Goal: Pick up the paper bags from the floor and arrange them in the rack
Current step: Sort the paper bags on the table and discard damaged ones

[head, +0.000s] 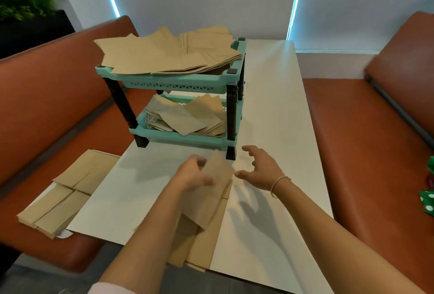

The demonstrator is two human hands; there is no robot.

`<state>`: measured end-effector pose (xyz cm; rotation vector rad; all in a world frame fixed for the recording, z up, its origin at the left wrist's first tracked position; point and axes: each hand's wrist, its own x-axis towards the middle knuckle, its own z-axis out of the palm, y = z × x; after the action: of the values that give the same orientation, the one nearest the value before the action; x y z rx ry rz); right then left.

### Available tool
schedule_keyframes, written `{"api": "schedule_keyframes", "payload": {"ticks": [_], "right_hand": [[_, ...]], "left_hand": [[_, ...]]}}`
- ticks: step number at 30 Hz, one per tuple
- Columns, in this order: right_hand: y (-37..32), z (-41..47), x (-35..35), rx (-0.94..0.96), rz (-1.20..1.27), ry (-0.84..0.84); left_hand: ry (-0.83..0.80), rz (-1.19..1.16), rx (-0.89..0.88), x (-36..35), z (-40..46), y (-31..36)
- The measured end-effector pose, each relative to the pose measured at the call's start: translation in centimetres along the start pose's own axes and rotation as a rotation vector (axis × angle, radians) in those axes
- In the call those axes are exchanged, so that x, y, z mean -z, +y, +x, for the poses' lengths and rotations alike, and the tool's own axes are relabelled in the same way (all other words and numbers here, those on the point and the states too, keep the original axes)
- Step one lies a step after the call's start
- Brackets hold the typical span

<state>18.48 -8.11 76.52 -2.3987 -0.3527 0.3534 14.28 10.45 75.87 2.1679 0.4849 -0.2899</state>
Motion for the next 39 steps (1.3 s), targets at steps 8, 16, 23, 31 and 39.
{"api": "schedule_keyframes", "payload": {"ticks": [8,16,23,31,39], "right_hand": [[-1.0,0.2,0.7,0.003,-0.140,-0.144],[-0.4,-0.1,0.3,-0.019,-0.173,-0.161],[-0.8,-1.2,1.3,0.005,-0.116,-0.148],[-1.5,-1.3,1.7,0.006,0.101,-0.105],[0.9,-3.5,4.8,0.007,0.372,0.100]], "left_hand": [[0.235,0.082,0.128,0.5,0.5,-3.5],[0.243,0.149,0.372,0.4,0.2,-4.8],[0.202,0.191,0.163,1.7,-0.3,-2.6],[-0.077,-0.042,-0.187,2.5,-3.0,2.5],[-0.150,-0.325,-0.243,-1.1,-4.5,6.2]]}}
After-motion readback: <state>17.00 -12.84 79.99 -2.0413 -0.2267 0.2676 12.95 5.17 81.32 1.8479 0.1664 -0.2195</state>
